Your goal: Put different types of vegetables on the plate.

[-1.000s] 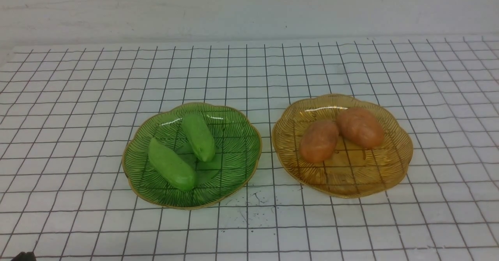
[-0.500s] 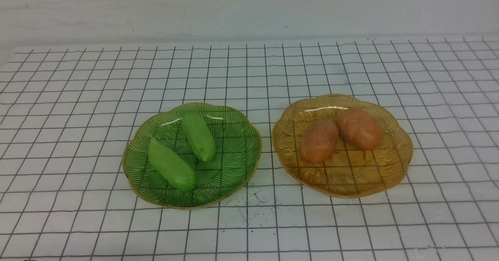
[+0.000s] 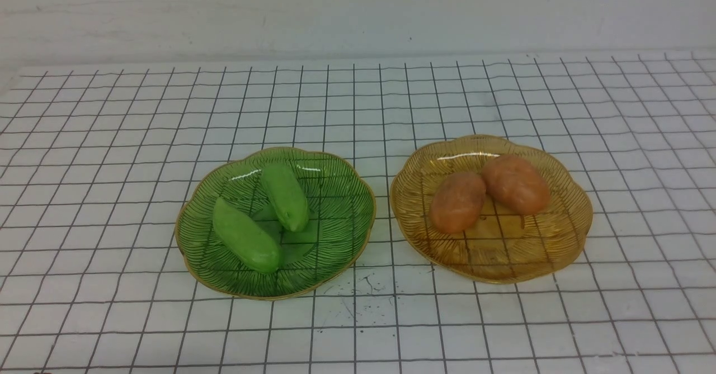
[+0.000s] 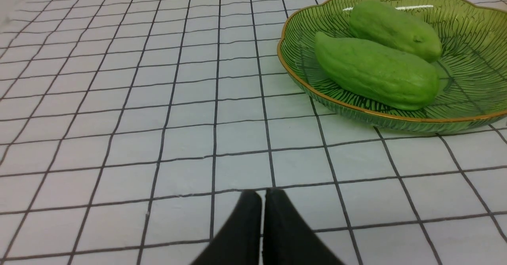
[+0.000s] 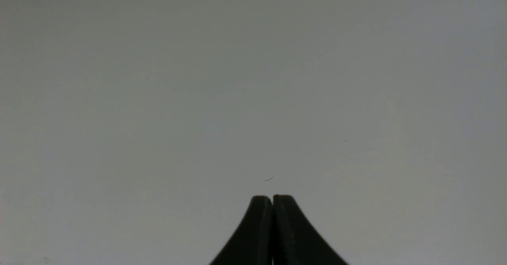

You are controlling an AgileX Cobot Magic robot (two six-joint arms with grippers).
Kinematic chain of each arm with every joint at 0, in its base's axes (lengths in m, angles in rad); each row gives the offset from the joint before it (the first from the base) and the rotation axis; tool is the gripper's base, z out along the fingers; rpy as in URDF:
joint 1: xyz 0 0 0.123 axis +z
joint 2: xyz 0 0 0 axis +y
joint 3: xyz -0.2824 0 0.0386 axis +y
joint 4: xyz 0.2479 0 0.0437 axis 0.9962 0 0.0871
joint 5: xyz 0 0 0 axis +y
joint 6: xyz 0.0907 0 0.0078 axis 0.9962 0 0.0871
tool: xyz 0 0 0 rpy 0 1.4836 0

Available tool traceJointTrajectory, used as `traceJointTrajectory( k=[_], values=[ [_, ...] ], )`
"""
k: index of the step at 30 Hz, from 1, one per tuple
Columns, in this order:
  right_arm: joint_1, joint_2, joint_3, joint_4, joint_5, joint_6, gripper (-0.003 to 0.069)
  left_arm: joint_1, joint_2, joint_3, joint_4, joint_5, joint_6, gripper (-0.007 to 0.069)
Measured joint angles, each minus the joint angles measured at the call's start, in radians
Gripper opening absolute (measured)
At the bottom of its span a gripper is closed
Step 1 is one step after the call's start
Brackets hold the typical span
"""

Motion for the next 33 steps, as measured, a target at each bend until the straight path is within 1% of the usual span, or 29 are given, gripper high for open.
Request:
traceJointTrajectory(
  k=[4,6,9,13,15,16,17,19,24,33],
  values=[
    [-0.006,0.000,0.013,-0.043,0.066,-0.015,-0.0014,0.000,0.000,0.000,0.000,0.000,0.000,-0.0007],
    [-0.049,0.000,0.052,-0.081,0.124,-0.021,-0.0014,0.000,0.000,0.000,0.000,0.001,-0.001,-0.0007],
    [-0.121,0.000,0.125,-0.097,0.178,-0.023,-0.0014,0.000,0.000,0.000,0.000,0.002,-0.001,-0.0007],
    [-0.207,0.000,0.273,-0.111,0.205,-0.024,-0.0014,0.000,0.000,0.000,0.000,0.002,-0.001,-0.0007],
    [-0.225,0.000,0.360,-0.118,0.206,-0.025,-0.0014,0.000,0.000,0.000,0.000,0.002,-0.001,-0.0007],
    [-0.228,0.000,0.370,-0.118,0.207,-0.025,-0.0014,0.000,0.000,0.000,0.000,0.002,-0.001,-0.0007],
    [-0.235,0.001,0.459,-0.118,0.215,-0.025,-0.0014,0.000,0.000,0.000,0.000,0.002,-0.001,-0.0007],
    [-0.236,0.001,0.501,-0.114,0.250,-0.005,-0.0014,0.000,0.000,0.000,0.000,0.003,-0.001,-0.0007],
    [-0.225,0.002,0.501,-0.108,0.257,0.023,-0.0014,0.000,0.000,0.000,0.001,0.004,-0.001,-0.0007],
    [-0.224,0.002,0.501,-0.108,0.257,0.026,-0.0014,0.000,0.000,-0.001,0.002,0.004,-0.001,-0.0007]
  ],
)
